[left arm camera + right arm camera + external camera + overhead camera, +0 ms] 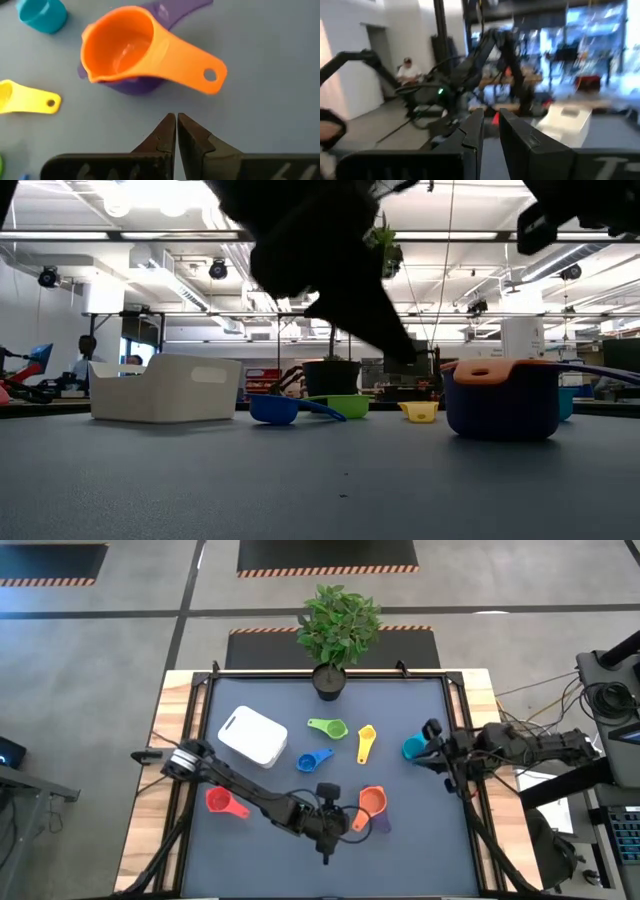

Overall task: Nest measuring cups in basket
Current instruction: Stack the orange measuring cup on top of the violet measuring cup

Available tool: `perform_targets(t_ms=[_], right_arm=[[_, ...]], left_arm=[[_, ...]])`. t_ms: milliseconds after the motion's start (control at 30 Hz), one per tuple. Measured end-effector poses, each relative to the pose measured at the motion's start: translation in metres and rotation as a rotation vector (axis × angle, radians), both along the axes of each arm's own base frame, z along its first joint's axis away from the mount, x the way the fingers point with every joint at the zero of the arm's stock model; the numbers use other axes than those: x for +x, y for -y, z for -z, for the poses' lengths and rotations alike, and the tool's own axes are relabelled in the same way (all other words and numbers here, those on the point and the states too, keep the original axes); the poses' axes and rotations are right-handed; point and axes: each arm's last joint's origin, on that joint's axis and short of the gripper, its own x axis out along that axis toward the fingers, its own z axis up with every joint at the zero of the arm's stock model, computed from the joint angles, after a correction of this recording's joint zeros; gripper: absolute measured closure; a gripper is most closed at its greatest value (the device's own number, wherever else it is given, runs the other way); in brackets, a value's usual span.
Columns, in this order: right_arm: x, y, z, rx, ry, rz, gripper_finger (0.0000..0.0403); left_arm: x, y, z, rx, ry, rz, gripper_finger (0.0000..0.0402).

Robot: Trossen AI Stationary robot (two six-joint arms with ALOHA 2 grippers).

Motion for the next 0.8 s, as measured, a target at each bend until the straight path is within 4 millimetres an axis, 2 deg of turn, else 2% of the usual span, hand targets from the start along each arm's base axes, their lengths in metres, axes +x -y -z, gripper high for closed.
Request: perform_targets(t_ms=[267, 567, 800], right_arm=[[-0.001, -0.014, 0.023, 0.126, -0.294, -0.095, 0.0355], [-0.009, -0.027, 0.045, 0.202, -0.550, -0.008, 0.0355], [-0.004, -0.040, 0.061, 0.217, -0.701, 0.021, 0.0355]], left_arm=[[0.003, 0.002, 0.005, -0.032, 0.068, -0.022, 0.0402], [0.006, 0.003, 0.017, -0.047, 0.061, -0.042, 0.0402], [0.009, 0.006, 0.020, -0.072, 0.090, -0.049, 0.0401]])
